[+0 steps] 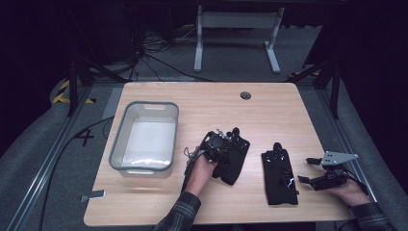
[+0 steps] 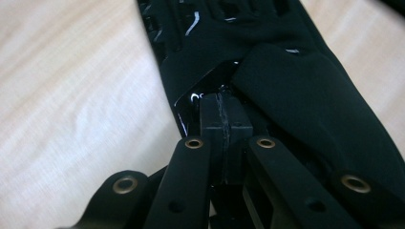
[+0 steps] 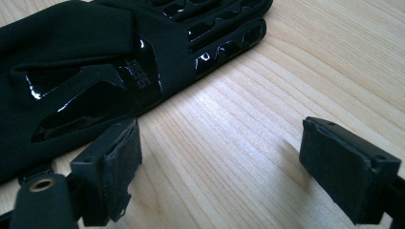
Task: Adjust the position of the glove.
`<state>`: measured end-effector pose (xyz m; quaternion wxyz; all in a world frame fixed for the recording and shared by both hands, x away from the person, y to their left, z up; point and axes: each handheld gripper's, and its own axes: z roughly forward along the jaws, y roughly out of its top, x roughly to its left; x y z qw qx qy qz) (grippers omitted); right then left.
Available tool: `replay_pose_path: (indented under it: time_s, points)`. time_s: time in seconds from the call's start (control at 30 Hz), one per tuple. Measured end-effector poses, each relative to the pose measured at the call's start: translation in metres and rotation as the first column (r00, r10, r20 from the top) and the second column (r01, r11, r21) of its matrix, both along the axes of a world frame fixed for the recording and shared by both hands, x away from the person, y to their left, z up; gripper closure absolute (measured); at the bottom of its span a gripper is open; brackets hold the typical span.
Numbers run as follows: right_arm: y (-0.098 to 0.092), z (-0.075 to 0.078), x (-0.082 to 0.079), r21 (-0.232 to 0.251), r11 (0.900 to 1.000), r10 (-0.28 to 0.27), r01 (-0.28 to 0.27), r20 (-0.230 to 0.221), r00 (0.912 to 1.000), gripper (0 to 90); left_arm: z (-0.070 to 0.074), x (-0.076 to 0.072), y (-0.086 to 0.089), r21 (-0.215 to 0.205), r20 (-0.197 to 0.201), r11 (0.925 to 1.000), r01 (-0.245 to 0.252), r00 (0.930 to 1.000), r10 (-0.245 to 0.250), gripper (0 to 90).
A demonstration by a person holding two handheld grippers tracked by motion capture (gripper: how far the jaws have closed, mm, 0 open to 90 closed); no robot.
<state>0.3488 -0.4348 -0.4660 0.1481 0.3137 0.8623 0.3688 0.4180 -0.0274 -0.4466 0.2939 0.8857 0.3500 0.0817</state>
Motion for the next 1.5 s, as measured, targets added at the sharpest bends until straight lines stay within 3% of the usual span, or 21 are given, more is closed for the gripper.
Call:
replay_pose_path:
  time_s: [0.23,0.47,0.63,0.7,0.77,0.83,0.93,1.1,1.5]
  points:
    - [0.001,0.002,0.000,-0.009,1.000,0.022,-0.022,-0.003,0.9997,20.9,-0.002,-0.032,0.008,-0.027,-0.019,0.9990,0.035,0.9992,-0.036,89.7]
    - [0.003,0.010,-0.002,0.022,0.999,0.028,-0.028,0.011,0.9995,27.5,-0.002,-0.049,0.007,-0.050,-0.032,0.9967,0.064,0.9973,-0.066,89.6]
    - [0.010,0.018,-0.005,0.085,0.994,0.070,-0.069,-0.003,0.9976,48.6,0.006,-0.051,0.010,-0.086,0.014,0.9947,0.055,0.9984,-0.054,89.3]
    - [0.018,0.022,-0.005,0.104,0.989,0.102,-0.101,-0.007,0.9948,62.6,0.007,-0.050,0.009,-0.087,0.025,0.9949,0.051,0.9985,-0.049,89.3]
    - [0.027,0.023,-0.003,0.104,0.986,0.131,-0.129,-0.016,0.9912,72.1,0.006,-0.045,0.007,-0.078,0.036,0.9952,0.059,0.9978,-0.056,89.3]
    - [0.032,0.023,-0.002,0.102,0.985,0.141,-0.137,-0.027,0.9897,74.8,0.005,-0.044,0.006,-0.074,0.039,0.9953,0.063,0.9975,-0.060,89.3]
    - [0.049,0.021,0.005,0.076,0.983,0.170,-0.166,-0.048,0.9843,84.5,0.000,-0.043,0.003,-0.055,0.023,0.9959,0.071,0.9973,-0.070,89.3]
    - [0.064,0.012,0.012,0.003,0.984,0.176,-0.176,-0.058,0.9827,86.1,-0.005,-0.043,0.001,-0.039,0.012,0.9968,0.071,0.9975,-0.070,89.4]
    - [0.082,0.010,0.023,0.003,0.984,0.180,-0.180,-0.046,0.9827,86.6,-0.006,-0.046,-0.008,-0.052,0.023,0.9969,0.059,0.9980,-0.058,89.5]
